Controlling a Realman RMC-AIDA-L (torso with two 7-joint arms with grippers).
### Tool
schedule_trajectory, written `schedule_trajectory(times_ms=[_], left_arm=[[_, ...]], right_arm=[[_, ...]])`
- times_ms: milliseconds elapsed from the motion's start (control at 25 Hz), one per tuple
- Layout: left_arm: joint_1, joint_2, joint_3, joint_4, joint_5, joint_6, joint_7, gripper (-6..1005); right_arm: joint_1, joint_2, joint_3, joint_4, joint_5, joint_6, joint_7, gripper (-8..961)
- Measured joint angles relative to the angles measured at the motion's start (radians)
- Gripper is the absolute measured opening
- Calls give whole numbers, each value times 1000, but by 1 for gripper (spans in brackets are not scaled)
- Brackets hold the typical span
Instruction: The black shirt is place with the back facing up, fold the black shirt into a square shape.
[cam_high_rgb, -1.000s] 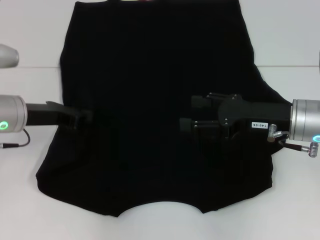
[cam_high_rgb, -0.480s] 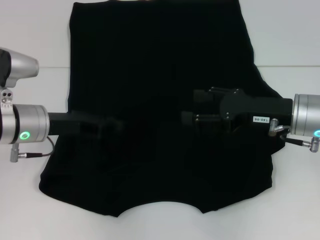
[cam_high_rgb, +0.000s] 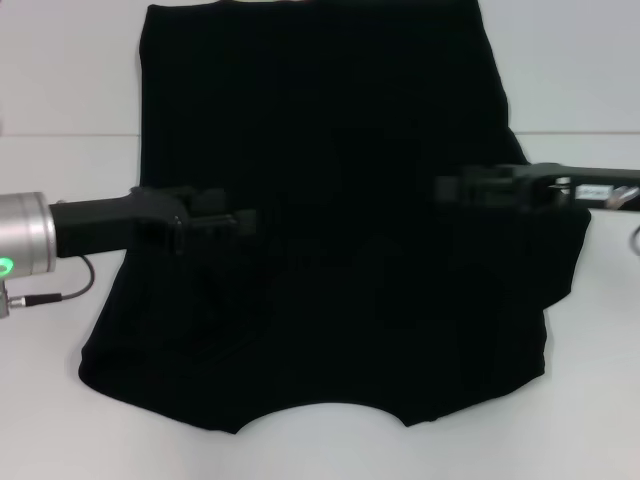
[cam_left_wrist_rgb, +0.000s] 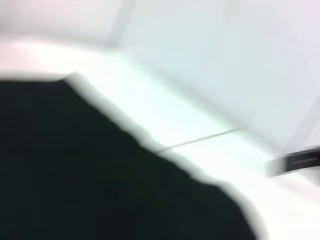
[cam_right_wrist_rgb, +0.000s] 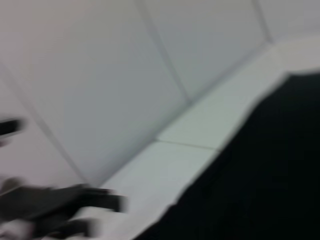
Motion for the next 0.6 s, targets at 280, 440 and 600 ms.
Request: schedule_trajectory(times_ms=[280, 440, 600], left_arm=[[31, -13, 34, -96, -105, 176, 408, 744], [32, -23, 112, -94, -65, 131, 470, 817], [33, -27, 174, -89, -33, 89, 485, 884]], right_arm=[[-24, -92, 6, -12, -139, 28, 383, 844], [-41, -124, 10, -31, -232, 35, 549, 837], [-57, -133, 11, -55, -313, 39, 637, 831]])
